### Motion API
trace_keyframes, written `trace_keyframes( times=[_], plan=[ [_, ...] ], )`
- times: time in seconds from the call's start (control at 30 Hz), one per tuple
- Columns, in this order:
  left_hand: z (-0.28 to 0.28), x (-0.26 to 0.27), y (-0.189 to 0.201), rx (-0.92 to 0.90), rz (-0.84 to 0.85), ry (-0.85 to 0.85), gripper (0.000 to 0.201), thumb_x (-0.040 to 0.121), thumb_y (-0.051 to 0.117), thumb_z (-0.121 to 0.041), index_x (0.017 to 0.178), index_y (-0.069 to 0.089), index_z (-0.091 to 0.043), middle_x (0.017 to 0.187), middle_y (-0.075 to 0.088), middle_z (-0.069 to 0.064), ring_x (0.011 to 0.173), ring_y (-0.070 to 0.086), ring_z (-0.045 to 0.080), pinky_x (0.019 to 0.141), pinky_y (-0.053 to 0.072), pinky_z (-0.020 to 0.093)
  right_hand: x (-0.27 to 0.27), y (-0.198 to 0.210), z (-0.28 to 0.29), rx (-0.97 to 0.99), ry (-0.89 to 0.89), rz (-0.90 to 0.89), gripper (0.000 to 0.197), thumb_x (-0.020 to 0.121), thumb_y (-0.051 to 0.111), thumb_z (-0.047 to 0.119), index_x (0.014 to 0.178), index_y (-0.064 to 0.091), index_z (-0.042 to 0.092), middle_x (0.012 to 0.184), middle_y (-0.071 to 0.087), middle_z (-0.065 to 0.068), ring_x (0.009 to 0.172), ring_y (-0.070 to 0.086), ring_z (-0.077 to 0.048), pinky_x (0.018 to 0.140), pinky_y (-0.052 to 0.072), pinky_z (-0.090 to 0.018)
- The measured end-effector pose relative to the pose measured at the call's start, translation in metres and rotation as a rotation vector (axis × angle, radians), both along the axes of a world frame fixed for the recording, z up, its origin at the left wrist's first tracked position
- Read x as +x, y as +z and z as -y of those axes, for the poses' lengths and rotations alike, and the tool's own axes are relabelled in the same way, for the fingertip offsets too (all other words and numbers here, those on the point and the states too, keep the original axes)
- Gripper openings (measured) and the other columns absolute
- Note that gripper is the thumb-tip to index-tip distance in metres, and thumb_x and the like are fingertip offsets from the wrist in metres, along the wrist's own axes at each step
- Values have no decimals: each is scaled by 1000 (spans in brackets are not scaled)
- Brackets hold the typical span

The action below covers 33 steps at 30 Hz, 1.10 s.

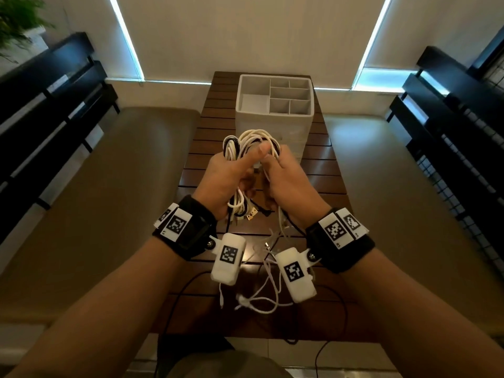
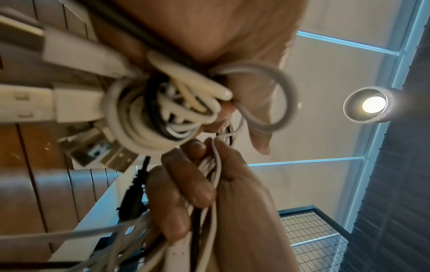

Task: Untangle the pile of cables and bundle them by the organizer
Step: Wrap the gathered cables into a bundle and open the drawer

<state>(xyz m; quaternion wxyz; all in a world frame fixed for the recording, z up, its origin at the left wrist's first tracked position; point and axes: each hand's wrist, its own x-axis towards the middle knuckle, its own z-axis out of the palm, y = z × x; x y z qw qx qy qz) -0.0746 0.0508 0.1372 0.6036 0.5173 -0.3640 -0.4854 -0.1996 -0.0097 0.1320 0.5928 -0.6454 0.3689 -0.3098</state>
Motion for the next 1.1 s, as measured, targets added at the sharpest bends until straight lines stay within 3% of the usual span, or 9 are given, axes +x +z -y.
trace_keyframes(
  times=[0.3,0.37,0.43,0.57,0.67,0.73,0.97,1.03,1.1],
  plan=[
    [2,-1,-6,-108,-36,131,25,101,69,-19,95,66,5,60,60,12,51,58,21,54,53,32,-13,-10,-12,10,316,-50,43,93,76,34,128,54,20,108,72,10,107,72,-10,94,57,-31],
    [4,-4,-7,-107,-10,136,20,101,70,-19,94,64,0,51,44,3,42,44,15,49,47,29,-12,-16,-17,90,422,-19,16,97,72,23,112,65,21,106,76,3,106,72,-16,100,56,-38],
    [5,-5,-8,-94,-34,123,23,100,70,-19,86,63,-2,53,41,3,44,44,15,51,50,30,-13,-18,-18,186,464,-43,29,94,76,21,119,66,10,117,75,-16,111,71,-30,107,53,-52],
    [4,-5,-14,-74,-75,24,36,100,72,-25,68,60,-14,61,46,9,56,53,23,65,56,36,-17,-20,-17,467,490,-9,54,87,78,4,132,51,15,114,72,-30,104,71,-47,97,58,-55],
    [4,-2,-11,-57,-99,-75,33,102,68,-19,71,61,-12,58,49,6,53,58,18,63,58,34,-15,-18,-18,349,454,-125,26,86,77,5,102,56,3,79,58,-23,53,52,-23,55,41,-34],
    [5,0,-6,-45,-111,-105,33,102,67,-15,70,60,-12,53,44,1,48,50,13,60,55,33,-11,-19,-15,260,448,-179,30,84,77,9,98,59,-10,73,52,-20,46,38,-18,48,28,-30],
    [11,0,5,-13,-131,-6,24,96,63,-5,74,57,-11,47,31,-2,37,26,12,45,32,28,-6,-9,-20,105,375,-225,24,86,78,13,90,66,-8,64,57,-8,49,47,-16,47,36,-29],
    [11,-2,8,-12,-101,-7,30,96,62,-2,67,57,-12,47,31,-1,37,26,13,44,31,28,-12,-2,-14,57,436,-253,10,88,79,16,94,72,11,72,67,4,61,61,-9,57,48,-23],
    [9,1,11,-8,-88,-13,33,95,62,-1,65,54,-14,48,29,-1,37,24,13,43,28,28,-24,3,-2,37,468,-234,37,88,82,26,121,65,24,101,74,10,93,70,-3,82,55,-22]
  ],
)
